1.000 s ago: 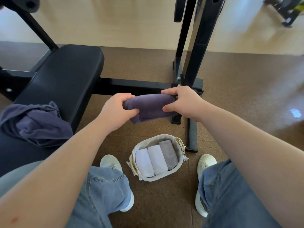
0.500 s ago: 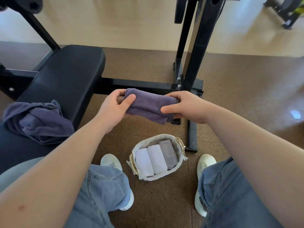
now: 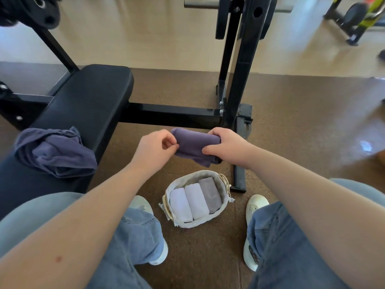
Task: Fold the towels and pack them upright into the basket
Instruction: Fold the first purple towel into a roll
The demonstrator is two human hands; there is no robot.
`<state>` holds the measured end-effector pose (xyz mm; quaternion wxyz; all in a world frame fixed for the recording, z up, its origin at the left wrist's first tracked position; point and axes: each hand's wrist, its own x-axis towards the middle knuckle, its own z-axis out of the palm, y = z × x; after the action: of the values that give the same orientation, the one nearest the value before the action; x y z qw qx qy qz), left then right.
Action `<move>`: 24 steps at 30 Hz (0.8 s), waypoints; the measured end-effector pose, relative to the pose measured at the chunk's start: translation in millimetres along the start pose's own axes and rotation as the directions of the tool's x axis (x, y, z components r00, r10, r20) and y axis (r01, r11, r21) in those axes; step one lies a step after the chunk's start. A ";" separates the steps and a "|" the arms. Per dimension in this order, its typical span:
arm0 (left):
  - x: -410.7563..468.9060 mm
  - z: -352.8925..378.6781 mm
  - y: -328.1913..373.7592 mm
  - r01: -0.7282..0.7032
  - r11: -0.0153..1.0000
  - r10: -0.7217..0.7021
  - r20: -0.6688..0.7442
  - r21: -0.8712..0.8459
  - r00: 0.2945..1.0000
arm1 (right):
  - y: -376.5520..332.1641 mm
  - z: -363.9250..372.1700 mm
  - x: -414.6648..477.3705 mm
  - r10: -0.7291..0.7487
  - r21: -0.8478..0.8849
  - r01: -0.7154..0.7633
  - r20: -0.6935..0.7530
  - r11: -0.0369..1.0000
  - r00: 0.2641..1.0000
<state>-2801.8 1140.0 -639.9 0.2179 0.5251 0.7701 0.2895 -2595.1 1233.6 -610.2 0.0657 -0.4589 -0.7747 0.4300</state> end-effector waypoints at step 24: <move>-19.3 10.4 21.0 0.414 0.478 -0.243 0.337 -0.774 0.910 | -24.0 38.6 -8.6 -0.124 0.345 0.134 -0.051 0.929 0.991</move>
<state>-2774.0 1130.2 -632.8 0.5601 0.2241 0.6026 0.5224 -2625.0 1198.6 -614.2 0.1849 -0.3940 -0.7141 0.5483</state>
